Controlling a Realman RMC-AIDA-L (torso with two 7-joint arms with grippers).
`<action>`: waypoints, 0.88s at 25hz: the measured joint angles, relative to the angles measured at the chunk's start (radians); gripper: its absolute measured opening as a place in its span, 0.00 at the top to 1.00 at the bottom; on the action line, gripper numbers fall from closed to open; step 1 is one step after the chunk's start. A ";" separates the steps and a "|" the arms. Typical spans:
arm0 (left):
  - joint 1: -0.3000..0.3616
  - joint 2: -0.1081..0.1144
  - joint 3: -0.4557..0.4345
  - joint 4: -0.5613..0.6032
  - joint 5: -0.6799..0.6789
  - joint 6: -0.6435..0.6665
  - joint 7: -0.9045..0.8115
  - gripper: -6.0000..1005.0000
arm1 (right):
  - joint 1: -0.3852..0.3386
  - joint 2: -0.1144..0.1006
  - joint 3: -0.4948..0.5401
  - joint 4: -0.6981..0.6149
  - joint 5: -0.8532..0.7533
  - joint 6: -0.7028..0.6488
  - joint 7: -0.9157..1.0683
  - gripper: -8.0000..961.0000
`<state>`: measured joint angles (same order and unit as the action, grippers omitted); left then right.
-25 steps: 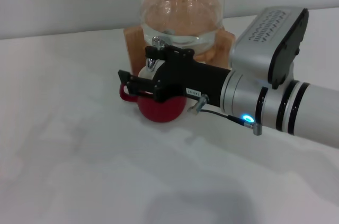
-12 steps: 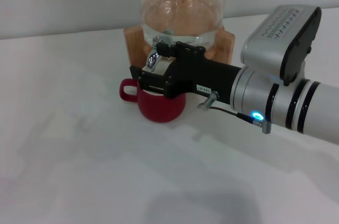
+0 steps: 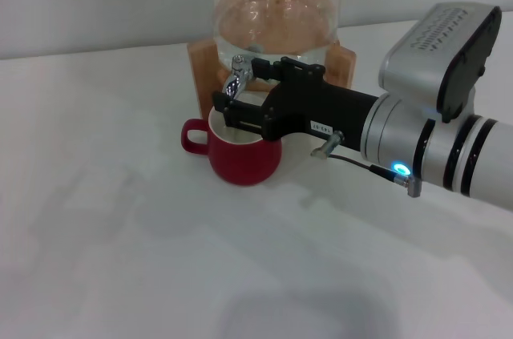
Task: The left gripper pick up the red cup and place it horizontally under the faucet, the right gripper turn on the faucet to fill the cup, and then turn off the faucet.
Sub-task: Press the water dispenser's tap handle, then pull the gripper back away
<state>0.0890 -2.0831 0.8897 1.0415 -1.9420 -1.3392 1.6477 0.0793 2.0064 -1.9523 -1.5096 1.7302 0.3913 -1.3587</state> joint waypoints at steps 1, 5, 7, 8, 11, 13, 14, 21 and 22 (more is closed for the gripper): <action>0.000 0.000 0.000 0.000 0.000 0.000 0.000 0.35 | 0.000 0.000 0.001 0.000 0.000 0.000 0.000 0.19; 0.000 0.000 0.000 0.000 0.000 0.000 0.000 0.35 | 0.000 0.000 0.006 0.000 0.000 0.000 0.000 0.19; 0.000 0.000 0.000 0.000 0.000 0.000 0.000 0.35 | 0.000 0.000 0.007 0.000 0.000 -0.002 0.000 0.19; 0.000 0.000 0.000 0.000 0.000 0.000 0.000 0.35 | 0.000 0.000 0.007 0.000 0.000 -0.003 0.000 0.19; 0.000 0.000 0.000 0.000 0.000 0.000 0.000 0.35 | 0.001 0.000 0.007 0.000 0.000 -0.005 0.001 0.19; 0.000 0.000 0.000 0.000 0.000 0.000 0.000 0.35 | 0.001 0.000 0.007 0.000 0.000 -0.006 0.000 0.19; 0.000 0.000 0.000 0.000 0.000 0.000 0.000 0.35 | 0.001 0.000 0.007 0.000 0.000 -0.006 0.000 0.19; 0.000 0.000 0.000 0.000 0.000 -0.008 0.000 0.35 | 0.001 0.000 0.007 0.000 0.000 -0.007 -0.001 0.19; 0.000 0.000 0.000 0.000 0.000 -0.009 0.000 0.35 | 0.001 0.000 0.007 0.000 0.000 -0.008 -0.001 0.19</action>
<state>0.0892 -2.0832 0.8897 1.0416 -1.9420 -1.3484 1.6474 0.0798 2.0064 -1.9450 -1.5094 1.7302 0.3836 -1.3597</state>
